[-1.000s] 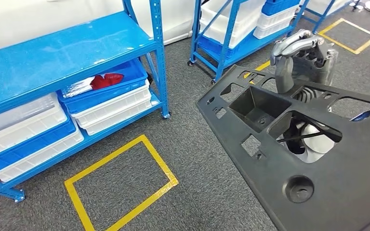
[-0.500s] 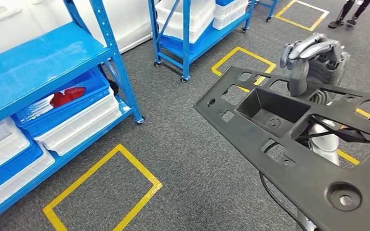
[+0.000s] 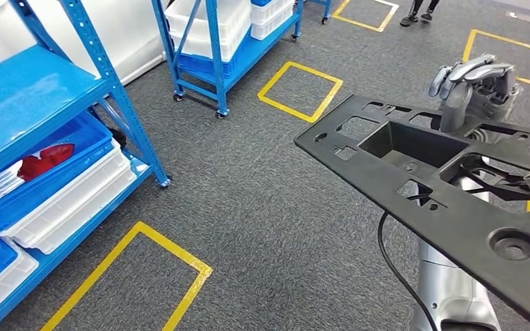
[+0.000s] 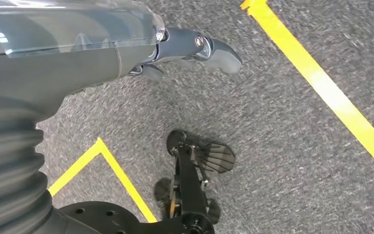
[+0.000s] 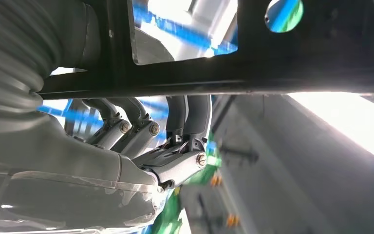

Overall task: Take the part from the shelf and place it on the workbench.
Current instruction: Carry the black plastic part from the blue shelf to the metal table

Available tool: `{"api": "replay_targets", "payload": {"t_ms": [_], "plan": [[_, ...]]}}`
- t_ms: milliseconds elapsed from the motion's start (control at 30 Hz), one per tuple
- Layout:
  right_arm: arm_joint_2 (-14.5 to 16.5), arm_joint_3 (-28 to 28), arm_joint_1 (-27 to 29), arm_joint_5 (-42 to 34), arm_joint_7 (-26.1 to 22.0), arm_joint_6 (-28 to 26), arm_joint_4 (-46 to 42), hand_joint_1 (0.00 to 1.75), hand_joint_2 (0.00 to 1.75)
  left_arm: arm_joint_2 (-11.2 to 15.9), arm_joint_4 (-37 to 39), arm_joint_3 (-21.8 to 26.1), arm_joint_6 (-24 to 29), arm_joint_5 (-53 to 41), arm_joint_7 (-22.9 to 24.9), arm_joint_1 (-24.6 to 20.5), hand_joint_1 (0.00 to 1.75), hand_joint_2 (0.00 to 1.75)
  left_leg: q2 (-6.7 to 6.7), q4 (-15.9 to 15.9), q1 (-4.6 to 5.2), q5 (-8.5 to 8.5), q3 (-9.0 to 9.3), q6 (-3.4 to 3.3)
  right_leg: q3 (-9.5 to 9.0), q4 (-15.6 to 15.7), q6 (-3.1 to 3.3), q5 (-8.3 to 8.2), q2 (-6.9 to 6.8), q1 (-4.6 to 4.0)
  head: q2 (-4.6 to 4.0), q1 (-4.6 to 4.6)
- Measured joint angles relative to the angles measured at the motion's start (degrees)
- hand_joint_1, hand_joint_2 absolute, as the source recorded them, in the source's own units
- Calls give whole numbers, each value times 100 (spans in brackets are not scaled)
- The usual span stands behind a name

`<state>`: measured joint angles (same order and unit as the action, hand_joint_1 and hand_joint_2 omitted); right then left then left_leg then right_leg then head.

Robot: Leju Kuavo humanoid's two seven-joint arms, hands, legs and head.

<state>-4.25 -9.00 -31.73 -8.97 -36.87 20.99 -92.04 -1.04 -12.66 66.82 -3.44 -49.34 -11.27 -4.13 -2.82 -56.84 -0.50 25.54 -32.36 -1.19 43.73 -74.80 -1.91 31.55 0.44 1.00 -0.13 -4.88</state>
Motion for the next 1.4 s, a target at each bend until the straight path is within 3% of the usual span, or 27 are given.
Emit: {"api": "replay_targets", "payload": {"t_ms": [33,100,167,200,267,300,367,433,467,500,533,567,633,700,767,800,867,900,933,1000,1033,1067,1133,1200,1300,1333,1400], "plan": [[104,-67,-4,5,-3,-10,25,175,175,13,0,7,-4,-3,-16,-2,0,175,-85,-8,-1,11,2,11,-71,124,-14,-115,-25,13,0,0],[311,-206,-36,22,-11,-5,74,175,175,34,-1,15,-11,-13,-46,-7,0,175,-239,-34,3,49,19,50,-474,866,-23,-465,-219,20,0,1],[516,-344,-95,60,-21,15,131,175,175,65,-3,25,-13,-23,-77,-10,0,175,-369,-72,33,96,36,113,-773,1464,56,-637,-422,-29,0,0],[602,-404,-118,81,-25,22,159,175,175,82,-4,33,-13,-26,-95,-10,0,175,-436,-80,46,112,46,149,-807,1567,112,-638,-444,-59,0,-1],[726,-521,-138,144,-32,-8,210,175,175,111,-4,49,-14,-33,-137,-18,0,175,-585,-76,54,137,64,220,-786,1586,219,-655,-283,-79,0,-1],[754,-572,-136,178,-35,-45,228,175,175,128,-4,53,-14,-40,-155,-28,0,175,-575,-100,40,171,66,255,-788,1602,256,-668,-204,-68,0,-2],[773,-662,-133,238,-39,-122,246,175,175,164,-4,56,-15,-74,-176,-42,0,175,-293,-432,7,403,-62,297,-805,1634,322,-696,-65,-32,0,-1],[766,-729,-110,301,-40,-177,251,175,175,205,-4,56,-14,-110,-179,-22,0,175,72,-1206,-13,772,-400,306,-806,1636,359,-704,82,-28,0,-1],[762,-774,-86,353,-40,-219,251,175,175,230,-4,56,-13,-126,-177,-4,0,175,155,-1572,-14,887,-580,304,-806,1634,370,-705,169,-33,0,-1],[762,-822,-59,406,-40,-273,250,175,175,255,-4,56,-13,-143,-175,8,0,175,195,-1772,-12,892,-691,294,-809,1630,374,-706,262,-41,0,-2],[762,-883,-36,460,-40,-322,246,175,175,284,-4,56,-12,-160,-176,10,0,175,219,-1738,-11,780,-700,275,-815,1625,374,-706,354,-49,0,-2],[762,-943,-10,528,-40,-359,222,175,175,309,-4,56,-12,-173,-182,1,0,175,256,-1468,-9,572,-604,245,-824,1621,373,-705,439,-57,0,-2],[750,-976,135,741,-41,-482,31,175,175,367,-5,56,-13,-179,-204,-28,0,175,471,-656,-10,163,-280,164,-836,1612,361,-698,573,-71,0,-2],[695,-784,457,1041,-42,-899,-338,175,175,401,-6,56,-14,-175,-234,-47,0,175,651,-175,-6,43,-69,134,-825,1609,317,-697,674,-66,0,-1],[636,-411,777,1194,-42,-1466,-673,175,175,409,-7,56,-15,-177,-252,-56,0,175,591,-86,-1,62,-13,128,-795,1620,243,-712,777,-47,0,-1],[634,-218,892,1186,-42,-1697,-808,175,175,410,-7,56,-15,-183,-253,-69,0,175,523,-51,-7,43,3,101,-777,1601,208,-699,714,-50,0,-1],[693,35,1010,1093,-42,-1932,-1000,175,175,408,-7,55,-17,-204,-237,-90,0,175,381,22,-30,4,31,44,-645,1322,152,-504,390,-74,0,0],[738,110,1044,1052,-42,-1994,-1074,175,175,408,-7,54,-17,-215,-220,-85,0,175,311,36,-27,-1,37,28,-504,1013,131,-323,189,-72,0,1],[780,167,1071,1026,-42,-2038,-1130,175,175,408,-7,55,-17,-224,-198,-69,0,175,241,36,-25,2,36,21,-325,636,110,-131,83,-61,0,1],[831,260,1146,1019,-42,-2127,-1221,175,175,405,-7,55,-21,-238,-158,-45,0,175,83,30,-23,15,35,26,-51,71,69,55,15,-25,0,1],[842,296,1182,1030,-42,-2168,-1273,175,175,399,-7,54,-26,-252,-147,-44,0,175,10,25,-24,24,38,33,-59,74,54,-9,-4,-8,0,1],[843,328,1205,1050,-42,-2209,-1332,175,175,390,-7,52,-32,-268,-142,-48,0,175,-57,20,-24,37,46,46,-184,303,46,-162,-41,5,0,1],[843,395,1220,1126,-38,-2283,-1464,175,175,363,-6,48,-46,-295,-141,-61,0,175,-172,5,-9,73,76,93,-628,1114,67,-496,-257,-12,0,1],[843,509,1227,1248,-27,-2358,-1583,175,175,326,-5,45,-58,-303,-143,-71,0,175,-274,-8,19,111,105,157,-875,1598,137,-615,-404,-58,0,0],[827,718,1241,1428,3,-2438,-1710,175,175,264,-4,44,-67,-299,-145,-96,0,175,-419,-14,25,151,137,249,-860,1646,245,-622,-250,-74,0,-1],[815,786,1236,1475,18,-2463,-1748,175,175,242,-4,44,-70,-298,-146,-104,0,175,-365,-74,13,211,124,276,-867,1665,280,-637,-186,-61,0,0],[794,924,1217,1540,59,-2510,-1802,175,175,199,-4,43,-77,-296,-147,-107,0,175,-91,-529,-21,503,-65,310,-887,1703,345,-668,-64,-29,0,-1]]}}
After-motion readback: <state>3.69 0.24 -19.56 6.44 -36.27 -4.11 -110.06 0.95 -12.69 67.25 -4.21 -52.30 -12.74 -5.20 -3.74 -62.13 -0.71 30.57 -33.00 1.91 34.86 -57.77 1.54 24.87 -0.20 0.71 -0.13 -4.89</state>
